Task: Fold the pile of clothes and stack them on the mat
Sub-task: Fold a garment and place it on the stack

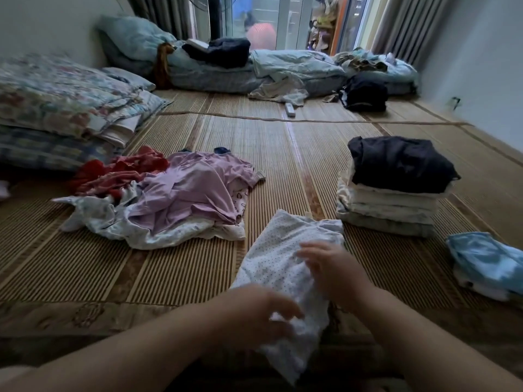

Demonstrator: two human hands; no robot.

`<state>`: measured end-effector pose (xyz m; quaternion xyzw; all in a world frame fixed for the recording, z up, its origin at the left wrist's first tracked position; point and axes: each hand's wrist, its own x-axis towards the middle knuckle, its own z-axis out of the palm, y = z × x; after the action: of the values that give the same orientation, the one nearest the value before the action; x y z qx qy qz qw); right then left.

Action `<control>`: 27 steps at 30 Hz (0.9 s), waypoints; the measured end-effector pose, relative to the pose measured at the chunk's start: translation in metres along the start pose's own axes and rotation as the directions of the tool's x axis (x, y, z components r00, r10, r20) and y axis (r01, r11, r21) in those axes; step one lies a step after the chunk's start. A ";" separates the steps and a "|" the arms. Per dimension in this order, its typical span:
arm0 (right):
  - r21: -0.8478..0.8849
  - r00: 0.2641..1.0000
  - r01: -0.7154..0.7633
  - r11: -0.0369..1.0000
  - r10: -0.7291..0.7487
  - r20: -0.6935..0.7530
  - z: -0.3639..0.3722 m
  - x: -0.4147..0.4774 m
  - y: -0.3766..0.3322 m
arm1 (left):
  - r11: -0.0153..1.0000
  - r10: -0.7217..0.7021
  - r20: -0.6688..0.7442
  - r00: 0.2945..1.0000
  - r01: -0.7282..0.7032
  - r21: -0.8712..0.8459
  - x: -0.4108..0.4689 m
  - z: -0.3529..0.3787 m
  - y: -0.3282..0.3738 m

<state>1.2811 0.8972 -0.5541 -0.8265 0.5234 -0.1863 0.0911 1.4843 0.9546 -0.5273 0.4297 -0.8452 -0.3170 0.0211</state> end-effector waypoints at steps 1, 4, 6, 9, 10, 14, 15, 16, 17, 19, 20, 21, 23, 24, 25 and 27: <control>0.051 0.996 0.069 0.996 -0.071 0.044 0.005 -0.010 -0.007 | 0.999 0.015 -0.088 0.996 -0.010 0.050 0.004 -0.004 -0.008; 0.058 0.933 0.128 0.990 -0.140 0.332 0.013 -0.040 -0.025 | 0.950 0.009 -0.222 0.975 0.061 0.305 0.012 -0.018 -0.053; -0.070 0.858 0.147 0.987 -0.092 0.506 0.016 -0.059 -0.026 | 0.896 -0.041 -0.097 0.994 0.079 0.437 0.010 -0.022 -0.077; -0.240 0.867 0.280 0.930 -0.137 0.479 0.025 -0.085 -0.018 | 0.865 -0.086 0.033 0.996 0.059 0.498 0.002 -0.014 -0.089; -0.320 0.887 0.283 0.904 -0.119 0.447 0.030 -0.092 -0.015 | 0.861 -0.058 0.030 0.998 0.035 0.507 -0.001 -0.010 -0.088; -0.259 0.957 0.249 0.933 -0.195 0.215 0.043 -0.105 -0.009 | 0.860 0.099 -0.068 0.993 -0.051 0.508 -0.012 0.001 -0.086; -0.223 0.970 0.213 0.951 -0.177 0.168 0.044 -0.106 -0.008 | 0.848 0.167 -0.134 0.977 -0.073 0.526 -0.013 0.005 -0.087; -0.158 0.980 0.168 0.973 -0.147 0.133 0.043 -0.104 -0.008 | 0.838 0.229 -0.190 0.955 -0.095 0.538 -0.013 0.007 -0.087; -0.017 0.988 0.102 0.995 -0.099 0.117 0.040 -0.101 -0.009 | 0.839 0.268 -0.225 0.937 -0.112 0.533 -0.013 0.010 -0.085; 0.360 0.981 -0.145 0.921 0.087 0.174 0.030 -0.095 -0.009 | 0.920 0.235 -0.299 0.925 -0.113 0.374 -0.009 0.012 -0.081; 0.544 0.957 -0.270 0.794 0.163 0.238 0.020 -0.090 -0.012 | 0.971 0.153 -0.318 0.936 -0.083 0.224 -0.005 0.010 -0.075; 0.682 0.943 -0.333 0.651 0.216 0.254 0.009 -0.083 -0.012 | 0.998 0.060 -0.321 0.945 -0.046 0.051 0.000 0.007 -0.068; 0.811 0.928 -0.344 0.474 0.305 0.216 -0.013 -0.060 -0.012 | 0.923 -0.103 -0.317 0.943 -0.028 -0.384 0.014 -0.002 -0.057; 0.826 0.912 -0.355 0.437 0.355 0.205 -0.022 -0.045 -0.009 | 0.836 -0.165 -0.315 0.935 -0.037 -0.548 0.022 -0.009 -0.050; 0.821 0.893 -0.382 0.424 0.398 0.210 -0.031 -0.027 -0.005 | 0.780 -0.227 -0.334 0.915 -0.034 -0.624 0.031 -0.017 -0.047; 0.813 0.846 -0.444 0.377 0.475 0.242 -0.040 0.009 0.003 | 0.791 -0.352 -0.371 0.859 0.060 -0.609 0.051 -0.032 -0.043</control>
<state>1.2657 0.8895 -0.5168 -0.4933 0.5744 -0.3962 0.5194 1.4927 0.8813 -0.5376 0.5582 -0.6240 -0.4457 0.3168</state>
